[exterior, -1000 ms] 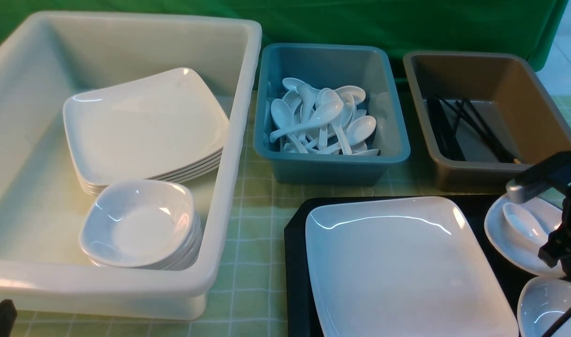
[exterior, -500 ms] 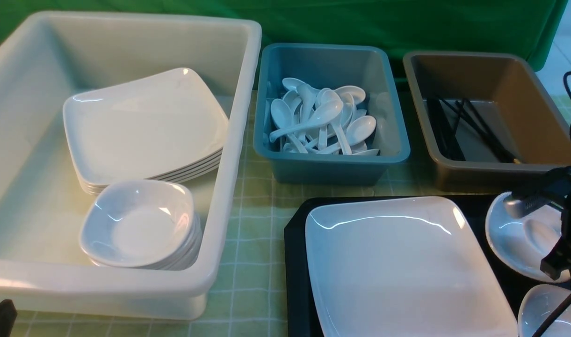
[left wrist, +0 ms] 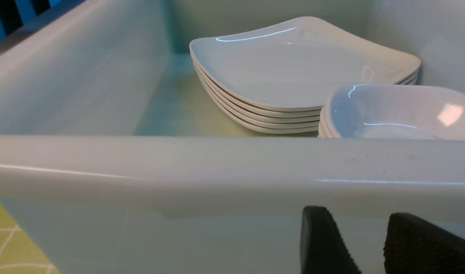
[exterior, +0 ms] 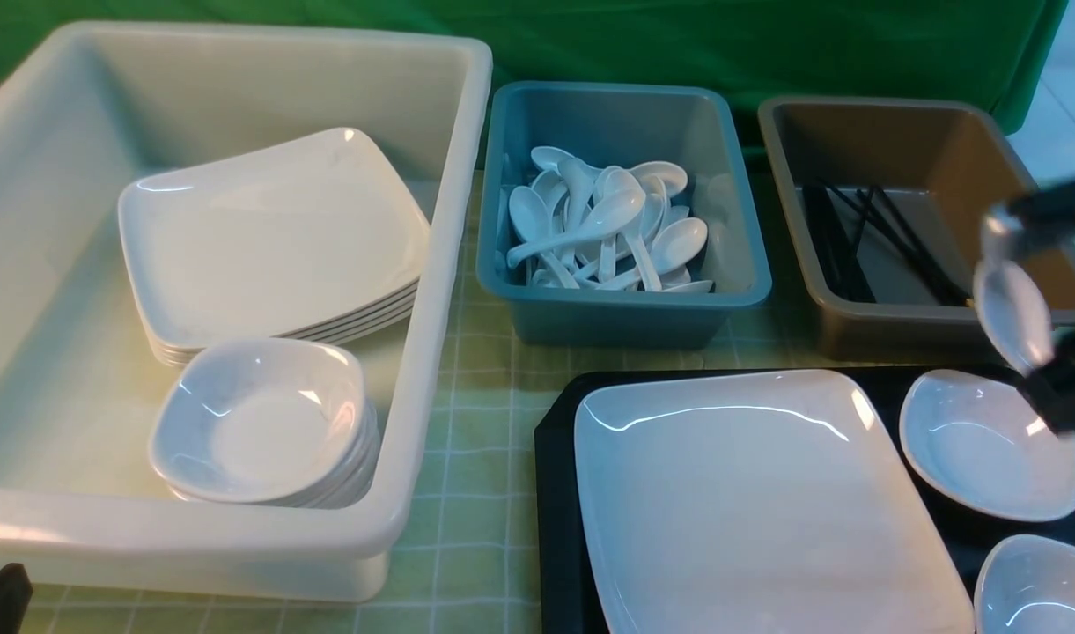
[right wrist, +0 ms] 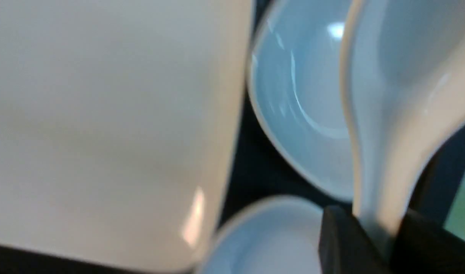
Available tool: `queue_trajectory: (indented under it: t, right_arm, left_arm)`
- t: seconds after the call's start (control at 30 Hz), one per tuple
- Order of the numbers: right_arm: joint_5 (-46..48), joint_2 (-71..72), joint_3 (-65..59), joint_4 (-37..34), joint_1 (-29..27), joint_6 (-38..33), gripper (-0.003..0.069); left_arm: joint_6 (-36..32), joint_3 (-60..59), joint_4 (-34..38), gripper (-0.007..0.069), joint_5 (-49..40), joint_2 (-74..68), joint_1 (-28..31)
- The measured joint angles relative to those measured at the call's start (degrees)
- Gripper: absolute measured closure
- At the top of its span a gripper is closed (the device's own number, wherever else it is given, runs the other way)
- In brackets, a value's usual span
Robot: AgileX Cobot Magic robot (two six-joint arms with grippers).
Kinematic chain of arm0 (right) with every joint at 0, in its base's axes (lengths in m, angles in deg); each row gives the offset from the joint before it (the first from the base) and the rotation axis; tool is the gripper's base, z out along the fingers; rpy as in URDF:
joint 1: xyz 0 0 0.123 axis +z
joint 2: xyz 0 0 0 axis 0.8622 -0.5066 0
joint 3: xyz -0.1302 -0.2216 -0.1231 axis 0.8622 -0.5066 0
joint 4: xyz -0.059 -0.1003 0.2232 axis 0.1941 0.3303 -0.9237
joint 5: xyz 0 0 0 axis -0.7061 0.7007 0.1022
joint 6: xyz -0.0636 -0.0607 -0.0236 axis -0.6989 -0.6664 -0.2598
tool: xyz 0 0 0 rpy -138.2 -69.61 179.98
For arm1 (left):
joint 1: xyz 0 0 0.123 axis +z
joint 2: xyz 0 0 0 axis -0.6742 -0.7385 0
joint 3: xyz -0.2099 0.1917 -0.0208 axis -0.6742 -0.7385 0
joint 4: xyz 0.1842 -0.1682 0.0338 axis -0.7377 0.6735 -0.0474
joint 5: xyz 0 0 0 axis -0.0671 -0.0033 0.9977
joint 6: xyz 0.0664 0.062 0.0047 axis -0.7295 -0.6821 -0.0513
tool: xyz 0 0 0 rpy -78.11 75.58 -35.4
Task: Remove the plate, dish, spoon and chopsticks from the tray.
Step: Use the right arm to put the soup spoon into the small storage box in the middle, then use the right arm to grab a small plate from the dinner plate
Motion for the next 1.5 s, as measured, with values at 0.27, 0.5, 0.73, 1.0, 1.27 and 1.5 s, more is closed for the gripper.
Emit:
queue_trajectory:
  t: [0.27, 0.5, 0.73, 1.0, 1.27, 1.5]
  right_arm:
    - [-23.31, -9.56, 12.88, -7.43, 11.64, -0.59, 0.054]
    - [-36.39, -26.07, 24.37, -7.55, 13.97, -0.44, 0.0387]
    - [-20.13, -28.19, 33.91, -7.26, 13.97, 0.23, 0.0177]
    - [6.48, -19.39, 42.99, -2.6, 13.97, -2.04, 0.0538]
    - [8.56, 1.93, 24.11, -1.97, 13.97, 0.72, 0.0649]
    - [8.51, 19.21, -0.79, -1.64, 13.97, 2.97, 0.0645]
  left_arm:
    - [0.07, 0.0, 0.0, 0.0392, 0.0, 0.0, 0.0]
    - [0.07, 0.0, 0.0, 0.0392, 0.0, 0.0, 0.0]
    - [0.07, 0.0, 0.0, 0.0392, 0.0, 0.0, 0.0]
    - [-0.03, 0.0, 0.0, 0.0392, 0.06, 0.0, 0.0]
    - [-0.03, 0.0, 0.0, 0.0392, 0.06, 0.0, 0.0]
    - [-0.03, 0.0, 0.0, 0.0392, 0.06, 0.0, 0.0]
